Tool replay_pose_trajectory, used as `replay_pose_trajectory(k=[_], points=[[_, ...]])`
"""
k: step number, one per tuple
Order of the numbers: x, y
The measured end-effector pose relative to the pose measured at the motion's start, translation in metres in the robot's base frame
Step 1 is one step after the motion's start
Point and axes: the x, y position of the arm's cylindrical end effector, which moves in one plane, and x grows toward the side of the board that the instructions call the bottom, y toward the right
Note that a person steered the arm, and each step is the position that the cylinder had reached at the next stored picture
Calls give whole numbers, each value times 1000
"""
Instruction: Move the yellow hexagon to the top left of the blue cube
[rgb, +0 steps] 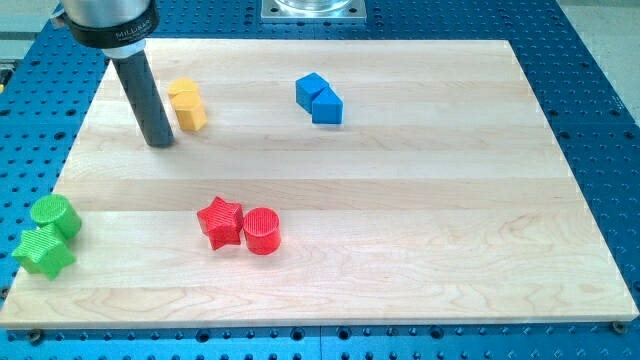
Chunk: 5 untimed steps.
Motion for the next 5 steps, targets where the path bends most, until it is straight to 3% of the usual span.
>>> replay_pose_trajectory(k=[5], points=[[-1, -3]])
